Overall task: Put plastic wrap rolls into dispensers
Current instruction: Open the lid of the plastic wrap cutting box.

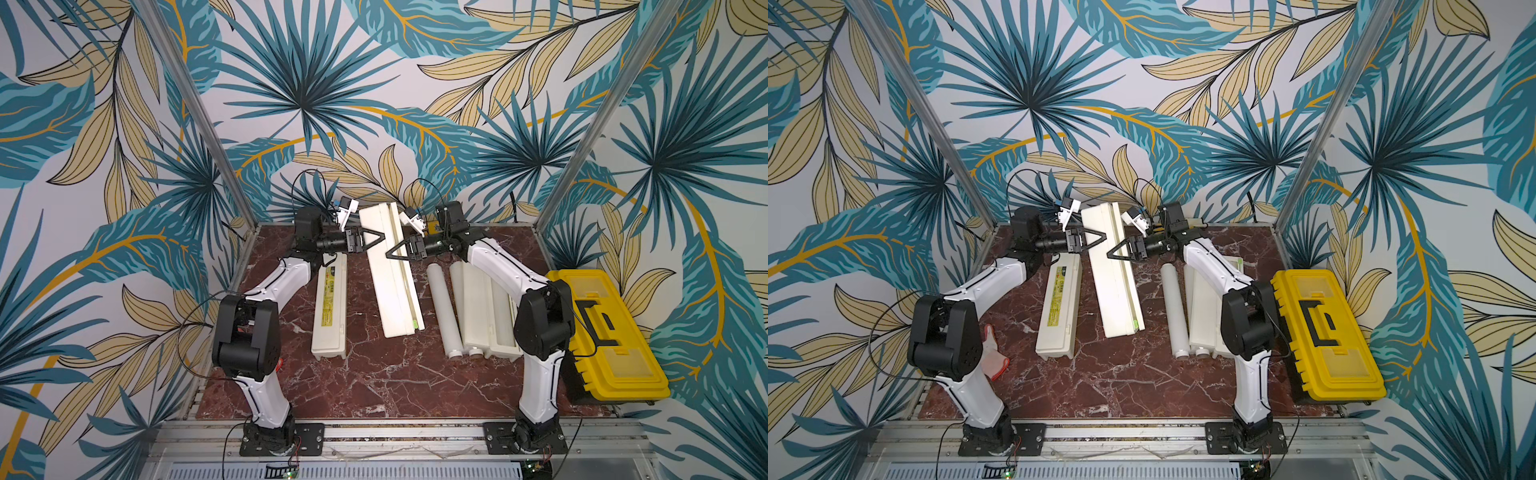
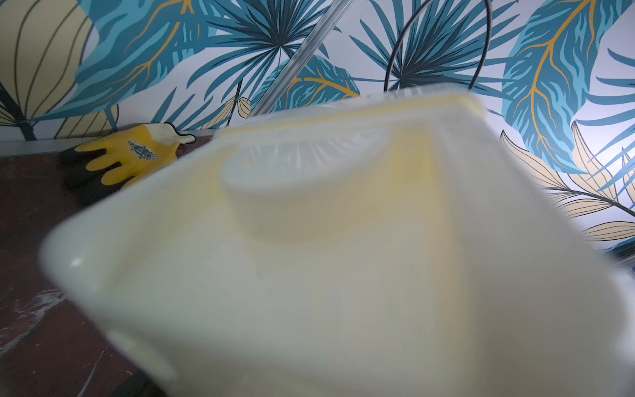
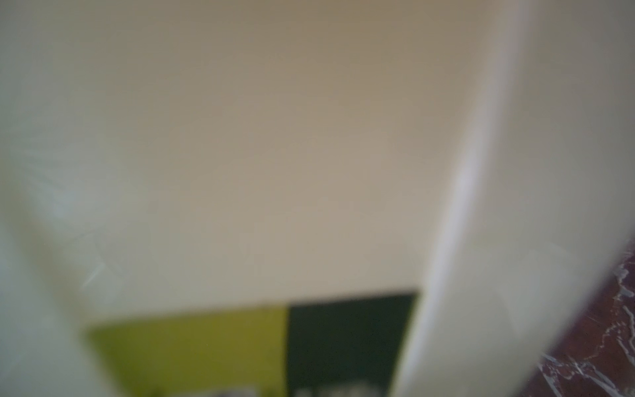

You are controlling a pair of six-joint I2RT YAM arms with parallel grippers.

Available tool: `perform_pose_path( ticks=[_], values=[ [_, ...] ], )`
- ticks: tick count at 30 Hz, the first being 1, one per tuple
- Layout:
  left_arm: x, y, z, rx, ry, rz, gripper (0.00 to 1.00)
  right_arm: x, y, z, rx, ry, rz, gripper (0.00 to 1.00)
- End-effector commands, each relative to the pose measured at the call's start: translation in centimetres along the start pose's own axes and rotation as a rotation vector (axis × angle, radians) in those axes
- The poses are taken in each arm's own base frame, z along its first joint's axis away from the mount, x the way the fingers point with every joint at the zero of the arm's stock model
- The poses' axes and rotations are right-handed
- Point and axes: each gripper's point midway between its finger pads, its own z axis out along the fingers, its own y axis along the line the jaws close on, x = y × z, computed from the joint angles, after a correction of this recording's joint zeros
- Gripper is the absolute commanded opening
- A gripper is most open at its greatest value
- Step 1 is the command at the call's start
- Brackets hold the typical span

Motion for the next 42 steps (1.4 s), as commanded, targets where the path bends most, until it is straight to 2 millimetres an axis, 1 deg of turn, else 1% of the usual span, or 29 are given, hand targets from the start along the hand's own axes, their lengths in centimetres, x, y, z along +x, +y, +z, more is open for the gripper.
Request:
perform_pose_path(
  ticks=[1,2,4,5,8,9,10,12,17,18,23,27,30,33,37,42],
  values=[
    [1.8,-0.6,2.4,0.042,0.027,0.053,0.92,0.9,2.3,1.9,-0.100,0.054,0.027,0.60],
    [2.0,-0.2,2.4,0.034,0.026,0.039,0.90,0.9,2.4,1.9,-0.105,0.055,0.023,0.60],
    [2.3,0.6,2.4,0.011,0.019,0.013,0.82,0.9,2.5,1.8,-0.099,0.053,0.017,0.60],
    [2.3,1.0,2.5,0.002,0.016,0.001,0.79,1.0,2.5,1.8,-0.100,0.053,0.016,0.60],
    [2.6,1.9,2.7,-0.030,0.004,-0.041,0.73,1.0,2.5,1.8,-0.098,0.054,0.021,0.60],
    [2.6,2.5,2.8,-0.053,-0.007,-0.056,0.73,1.0,2.4,1.8,-0.096,0.054,0.022,0.60],
    [2.7,2.8,2.8,-0.064,-0.011,-0.068,0.75,1.1,2.4,1.8,-0.094,0.054,0.023,0.60],
    [2.9,3.3,2.8,-0.105,-0.033,-0.089,0.84,1.1,2.2,1.9,-0.088,0.053,0.025,0.60],
    [3.5,4.8,2.4,-0.220,-0.092,-0.120,1.00,1.2,1.7,2.0,-0.070,0.053,0.036,0.59],
    [3.7,5.3,2.3,-0.249,-0.100,-0.130,1.00,1.3,1.4,2.0,-0.066,0.053,0.042,0.59],
    [4.5,5.7,3.0,-0.309,-0.092,-0.127,0.99,1.6,1.1,2.2,-0.065,0.056,0.056,0.59],
    [5.9,7.4,3.5,-0.428,-0.031,-0.172,0.99,1.8,0.4,2.3,-0.036,0.054,0.069,0.59],
    [7.2,9.2,3.5,-0.499,0.009,-0.242,1.00,2.2,-0.6,2.4,-0.002,0.059,0.099,0.58],
    [8.9,11.2,3.4,-0.566,0.059,-0.312,0.97,3.0,-2.0,2.6,0.046,0.067,0.144,0.58],
    [10.5,12.3,3.7,-0.588,0.117,-0.373,0.93,3.8,-3.7,2.9,0.089,0.074,0.228,0.57],
    [12.8,14.2,4.2,-0.624,0.179,-0.435,0.87,4.9,-6.0,3.4,0.126,0.074,0.319,0.54]
  ],
)
